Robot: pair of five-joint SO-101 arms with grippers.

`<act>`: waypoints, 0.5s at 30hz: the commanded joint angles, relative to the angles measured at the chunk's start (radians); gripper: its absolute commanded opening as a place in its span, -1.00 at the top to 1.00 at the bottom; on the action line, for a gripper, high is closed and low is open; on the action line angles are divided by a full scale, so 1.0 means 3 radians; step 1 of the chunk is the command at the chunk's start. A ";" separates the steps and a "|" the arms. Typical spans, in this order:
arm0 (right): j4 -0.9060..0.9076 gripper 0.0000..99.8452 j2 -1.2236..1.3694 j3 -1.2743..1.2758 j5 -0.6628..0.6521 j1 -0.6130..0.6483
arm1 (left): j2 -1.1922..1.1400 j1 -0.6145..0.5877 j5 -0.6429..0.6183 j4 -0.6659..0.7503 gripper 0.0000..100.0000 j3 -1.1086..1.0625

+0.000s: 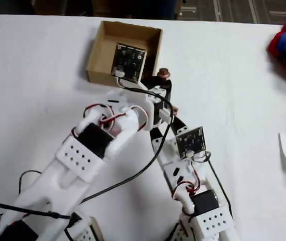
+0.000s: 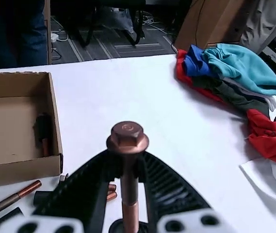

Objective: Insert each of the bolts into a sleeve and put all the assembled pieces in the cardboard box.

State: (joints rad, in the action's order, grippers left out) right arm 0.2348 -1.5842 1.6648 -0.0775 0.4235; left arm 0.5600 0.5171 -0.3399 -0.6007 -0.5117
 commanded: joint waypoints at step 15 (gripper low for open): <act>-0.0054 0.95 -0.0105 -0.0036 0.0026 -0.0064 | -0.0123 0.0010 0.0005 0.0066 0.95 -0.0003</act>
State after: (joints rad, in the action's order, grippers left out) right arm 0.2348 -1.5842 1.6648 -0.0775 0.4158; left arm 0.5232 0.5155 -0.3383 -0.5884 -0.5178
